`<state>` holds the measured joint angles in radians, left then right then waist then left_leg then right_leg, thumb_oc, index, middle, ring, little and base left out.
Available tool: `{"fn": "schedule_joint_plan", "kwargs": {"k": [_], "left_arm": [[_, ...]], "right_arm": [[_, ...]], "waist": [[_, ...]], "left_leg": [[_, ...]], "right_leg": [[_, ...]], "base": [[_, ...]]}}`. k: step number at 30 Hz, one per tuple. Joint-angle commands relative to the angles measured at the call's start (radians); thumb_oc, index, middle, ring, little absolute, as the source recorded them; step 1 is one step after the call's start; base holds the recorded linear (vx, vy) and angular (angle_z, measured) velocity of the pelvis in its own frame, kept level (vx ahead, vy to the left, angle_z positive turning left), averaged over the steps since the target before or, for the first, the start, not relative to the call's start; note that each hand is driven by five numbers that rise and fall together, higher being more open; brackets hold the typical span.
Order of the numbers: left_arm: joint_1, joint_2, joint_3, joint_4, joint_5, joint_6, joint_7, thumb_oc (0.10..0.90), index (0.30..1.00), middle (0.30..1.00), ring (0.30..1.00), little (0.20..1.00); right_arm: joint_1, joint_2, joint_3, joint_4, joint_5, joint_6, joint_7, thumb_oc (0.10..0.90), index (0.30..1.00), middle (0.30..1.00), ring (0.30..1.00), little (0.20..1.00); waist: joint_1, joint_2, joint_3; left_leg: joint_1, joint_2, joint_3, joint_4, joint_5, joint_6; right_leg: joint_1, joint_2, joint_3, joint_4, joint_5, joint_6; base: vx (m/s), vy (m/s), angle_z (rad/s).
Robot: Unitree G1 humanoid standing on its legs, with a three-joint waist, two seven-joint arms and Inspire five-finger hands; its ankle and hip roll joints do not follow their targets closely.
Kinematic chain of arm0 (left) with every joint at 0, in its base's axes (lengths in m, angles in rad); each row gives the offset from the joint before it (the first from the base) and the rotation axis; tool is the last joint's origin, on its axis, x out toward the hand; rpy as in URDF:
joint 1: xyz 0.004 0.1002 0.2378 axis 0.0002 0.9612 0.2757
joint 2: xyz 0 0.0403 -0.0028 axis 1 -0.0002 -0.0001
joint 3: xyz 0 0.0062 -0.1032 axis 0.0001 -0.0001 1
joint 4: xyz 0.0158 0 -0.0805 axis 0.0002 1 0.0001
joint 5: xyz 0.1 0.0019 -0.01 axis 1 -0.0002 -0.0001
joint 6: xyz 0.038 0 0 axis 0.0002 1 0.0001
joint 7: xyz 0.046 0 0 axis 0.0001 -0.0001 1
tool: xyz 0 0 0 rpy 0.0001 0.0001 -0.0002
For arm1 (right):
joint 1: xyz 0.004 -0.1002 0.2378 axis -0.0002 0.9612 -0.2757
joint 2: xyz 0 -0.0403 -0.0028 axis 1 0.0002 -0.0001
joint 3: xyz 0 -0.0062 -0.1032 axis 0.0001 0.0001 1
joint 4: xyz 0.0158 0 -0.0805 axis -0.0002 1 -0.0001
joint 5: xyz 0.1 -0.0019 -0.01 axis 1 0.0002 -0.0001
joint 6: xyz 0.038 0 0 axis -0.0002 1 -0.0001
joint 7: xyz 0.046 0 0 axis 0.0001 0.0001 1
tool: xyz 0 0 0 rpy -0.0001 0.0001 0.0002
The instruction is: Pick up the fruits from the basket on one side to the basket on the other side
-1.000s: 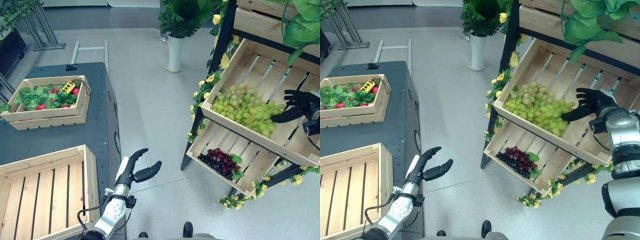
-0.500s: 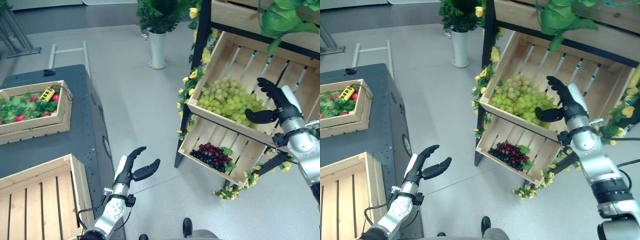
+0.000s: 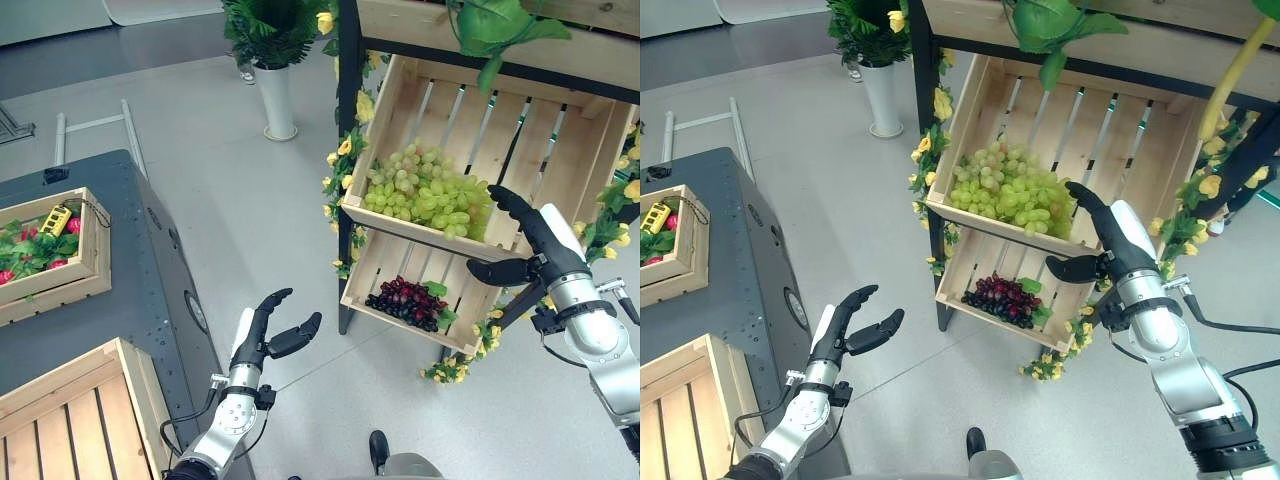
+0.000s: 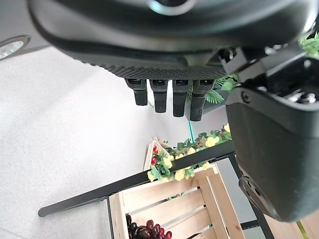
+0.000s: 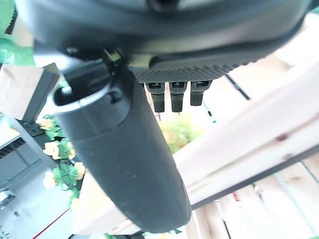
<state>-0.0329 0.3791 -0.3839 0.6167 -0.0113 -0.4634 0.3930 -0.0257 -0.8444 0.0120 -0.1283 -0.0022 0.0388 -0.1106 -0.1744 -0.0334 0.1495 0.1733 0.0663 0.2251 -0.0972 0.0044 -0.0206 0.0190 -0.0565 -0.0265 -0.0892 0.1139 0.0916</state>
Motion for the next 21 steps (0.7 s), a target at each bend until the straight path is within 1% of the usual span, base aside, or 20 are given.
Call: {"fn": "schedule_joint_plan", "kwargs": {"k": [1,2,4,6,7,8,9,10,11,12,13,14,16,19,20,21], "left_arm": [[-0.074,0.015,0.035,-0.044,0.026,-0.065,0.059,0.8,0.9,0.9,0.9,0.9],[-0.074,0.015,0.035,-0.044,0.026,-0.064,0.059,0.8,0.9,0.9,0.9,0.9],[-0.072,0.016,0.037,-0.044,0.025,-0.06,0.062,0.8,0.9,0.9,0.9,0.9],[-0.07,0.012,0.036,-0.04,0.026,-0.057,0.069,0.8,0.9,0.9,0.9,0.9],[-0.068,0.007,0.031,-0.038,0.028,-0.055,0.074,0.8,0.9,0.9,0.9,0.9],[-0.068,0.006,0.03,-0.038,0.028,-0.055,0.075,0.8,0.9,0.9,0.9,0.9],[-0.07,-0.002,0.02,-0.032,0.034,-0.052,0.085,0.8,0.9,0.9,0.9,0.9],[-0.07,-0.003,0.018,-0.032,0.034,-0.052,0.087,0.8,0.9,0.9,0.9,0.9],[-0.07,-0.008,0.01,-0.031,0.038,-0.05,0.095,0.8,0.9,0.9,0.9,0.9],[-0.07,-0.009,0.007,-0.029,0.039,-0.05,0.098,0.8,0.9,0.9,0.9,0.9],[-0.07,-0.012,0.001,-0.027,0.04,-0.049,0.1,0.8,0.9,0.9,0.9,0.9],[-0.072,-0.017,-0.009,-0.022,0.046,-0.047,0.11,0.8,0.9,0.9,0.9,0.9],[-0.073,-0.019,-0.017,-0.019,0.055,-0.045,0.119,0.8,0.9,0.9,0.9,0.9],[-0.081,-0.022,-0.039,-0.009,0.07,-0.034,0.146,0.8,0.9,0.9,0.9,0.9],[-0.085,-0.025,-0.048,0.004,0.077,-0.035,0.153,0.8,0.9,0.9,0.9,0.9],[-0.087,-0.026,-0.051,0.009,0.081,-0.035,0.155,0.8,0.9,0.9,0.9,0.9]], "right_arm": [[-0.098,-0.028,-0.148,-0.082,-0.032,-0.132,-0.11,0.8,0.9,0.9,0.9,0.9],[-0.097,-0.027,-0.149,-0.084,-0.031,-0.138,-0.111,0.8,0.9,0.9,0.9,0.9],[-0.084,-0.019,-0.161,-0.131,-0.036,-0.184,-0.128,0.8,0.9,0.9,0.9,0.9],[-0.078,-0.006,-0.161,-0.168,-0.078,-0.25,-0.183,0.8,0.9,0.9,0.9,0.9],[-0.077,0.013,-0.153,-0.19,-0.137,-0.304,-0.243,0.8,0.9,0.9,0.9,0.9],[-0.077,0.016,-0.151,-0.193,-0.145,-0.322,-0.254,0.8,0.9,0.9,0.9,0.9],[-0.084,0.039,-0.132,-0.209,-0.19,-0.368,-0.287,0.8,0.9,0.9,0.9,0.9],[-0.086,0.043,-0.127,-0.211,-0.198,-0.374,-0.293,0.8,0.9,0.9,0.9,0.9],[-0.096,0.058,-0.098,-0.219,-0.227,-0.403,-0.306,0.8,0.9,0.9,0.9,0.9],[-0.1,0.062,-0.088,-0.221,-0.234,-0.413,-0.306,0.8,0.9,0.9,0.9,0.9],[-0.106,0.069,-0.063,-0.224,-0.253,-0.424,-0.307,0.8,0.9,0.9,0.9,0.9],[-0.116,0.077,-0.022,-0.221,-0.269,-0.448,-0.3,0.8,0.9,0.9,0.9,0.9],[-0.128,0.081,0.014,-0.223,-0.292,-0.462,-0.294,0.8,0.9,0.9,0.9,0.9],[-0.166,0.082,0.106,-0.206,-0.386,-0.494,-0.301,0.8,0.9,0.9,0.9,0.9],[-0.185,0.077,0.146,-0.202,-0.396,-0.495,-0.298,0.8,0.9,0.9,0.9,0.9],[-0.193,0.076,0.161,-0.199,-0.395,-0.495,-0.292,0.8,0.9,0.9,0.9,0.9]], "waist": [[0.012,-0.01,-0.05],[0.012,-0.01,-0.05],[0.01,-0.008,-0.049],[0.01,-0.005,-0.05],[0.013,-0.002,-0.052],[0.013,-0.002,-0.052],[0.018,0.001,-0.053],[0.019,0.001,-0.054],[0.025,0.003,-0.054],[0.027,0.003,-0.054],[0.031,0.004,-0.054],[0.038,0.003,-0.055],[0.045,0.002,-0.055],[0.059,0.0,-0.054],[0.066,-0.002,-0.055],[0.069,-0.002,-0.055]], "left_leg": [[0.013,-0.048,0.014,0.025,-0.162,0.052],[0.013,-0.048,0.014,0.025,-0.162,0.052],[0.011,-0.049,0.014,0.026,-0.163,0.053],[0.01,-0.051,0.013,0.028,-0.165,0.054],[0.01,-0.051,0.01,0.03,-0.167,0.055],[0.01,-0.052,0.01,0.03,-0.168,0.056],[0.008,-0.052,0.006,0.034,-0.17,0.056],[0.007,-0.052,0.006,0.034,-0.171,0.057],[0.006,-0.053,0.002,0.037,-0.173,0.058],[0.005,-0.053,0.0,0.038,-0.173,0.058],[0.004,-0.053,-0.003,0.04,-0.175,0.058],[0.002,-0.054,-0.008,0.043,-0.177,0.059],[0.0,-0.054,-0.011,0.047,-0.178,0.058],[-0.005,-0.055,-0.021,0.054,-0.179,0.057],[-0.006,-0.055,-0.025,0.055,-0.18,0.057],[-0.007,-0.056,-0.027,0.057,-0.18,0.057]], "right_leg": [[0.058,0.013,0.049,0.068,-0.157,0.013],[0.058,0.013,0.05,0.068,-0.157,0.013],[0.055,0.015,0.053,0.07,-0.158,0.014],[0.053,0.016,0.056,0.071,-0.159,0.014],[0.054,0.016,0.056,0.071,-0.161,0.015],[0.054,0.016,0.056,0.071,-0.161,0.016],[0.053,0.015,0.053,0.072,-0.163,0.017],[0.053,0.015,0.053,0.072,-0.163,0.017],[0.053,0.014,0.051,0.073,-0.165,0.017],[0.052,0.014,0.049,0.074,-0.166,0.018],[0.053,0.013,0.046,0.074,-0.168,0.017],[0.055,0.012,0.042,0.072,-0.169,0.018],[0.056,0.01,0.036,0.072,-0.17,0.018],[0.058,0.006,0.022,0.074,-0.172,0.019],[0.06,0.004,0.014,0.072,-0.173,0.019],[0.061,0.004,0.012,0.072,-0.173,0.019]], "base": [[0.01,0.003,-0.05],[0.01,0.002,-0.09],[0.01,0.001,-0.1],[0.01,0.0,-0.05],[0.01,-0.003,-0.04],[0.0,0.0,0.0],[0.0,0.0,0.0],[0.0,0.0,0.0],[0.0,0.0,0.0],[0.0,0.0,0.0],[0.0,-0.032,0.01],[-0.01,-0.042,0.01],[-0.01,-0.037,0.02],[-0.01,-0.042,0.05],[-0.01,-0.04,0.06],[-0.01,-0.061,0.1]]}}
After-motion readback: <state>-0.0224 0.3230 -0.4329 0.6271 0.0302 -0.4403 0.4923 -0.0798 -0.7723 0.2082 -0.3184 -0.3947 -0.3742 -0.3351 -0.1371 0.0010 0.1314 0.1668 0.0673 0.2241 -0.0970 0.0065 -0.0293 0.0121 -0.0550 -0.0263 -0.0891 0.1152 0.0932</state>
